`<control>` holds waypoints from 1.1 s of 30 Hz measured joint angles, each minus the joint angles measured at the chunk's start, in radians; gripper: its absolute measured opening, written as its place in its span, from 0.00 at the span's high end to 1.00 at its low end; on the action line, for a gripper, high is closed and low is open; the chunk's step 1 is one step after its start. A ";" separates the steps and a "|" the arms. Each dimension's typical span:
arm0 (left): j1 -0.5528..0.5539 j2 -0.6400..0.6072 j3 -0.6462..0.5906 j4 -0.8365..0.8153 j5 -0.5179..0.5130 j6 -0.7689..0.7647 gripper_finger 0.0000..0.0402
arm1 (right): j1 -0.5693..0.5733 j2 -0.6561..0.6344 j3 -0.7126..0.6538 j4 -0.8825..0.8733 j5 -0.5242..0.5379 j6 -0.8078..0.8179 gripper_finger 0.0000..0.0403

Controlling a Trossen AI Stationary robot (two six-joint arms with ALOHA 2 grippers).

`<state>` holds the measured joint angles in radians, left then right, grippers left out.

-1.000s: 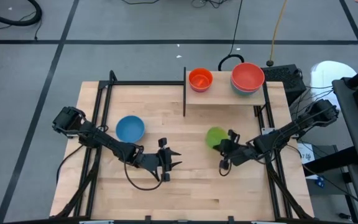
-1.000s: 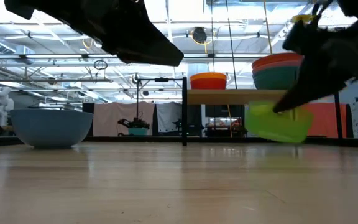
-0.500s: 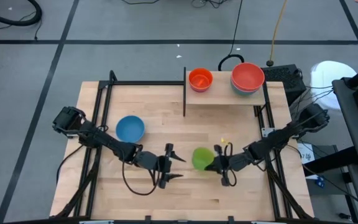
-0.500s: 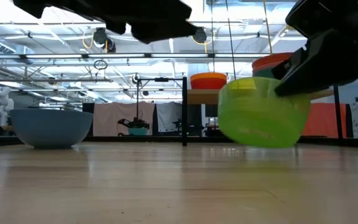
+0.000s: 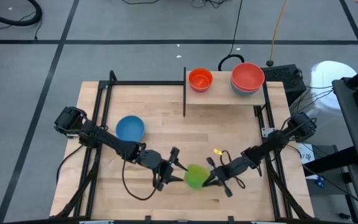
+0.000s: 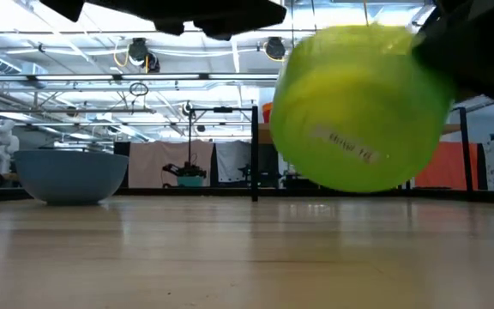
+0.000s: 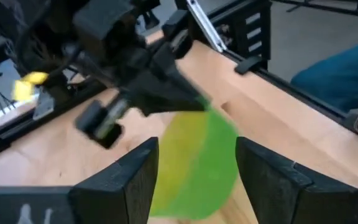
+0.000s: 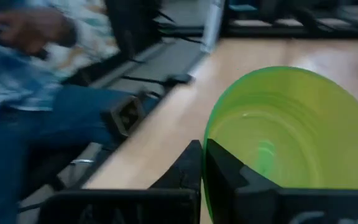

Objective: Place and stack bowls onto a shelf
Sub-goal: Stack the small green bowl on top of the small orange bowl on the shelf

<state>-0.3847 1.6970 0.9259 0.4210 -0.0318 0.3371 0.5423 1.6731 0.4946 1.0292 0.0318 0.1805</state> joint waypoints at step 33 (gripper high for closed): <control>0.144 0.000 0.015 -0.005 0.585 0.261 0.63 | -0.182 0.015 0.080 0.171 -0.585 -0.088 1.00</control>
<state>-0.2405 1.6966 0.9413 0.4158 0.5537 0.5977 0.3600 1.6882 0.5750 1.1999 -0.5537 0.0929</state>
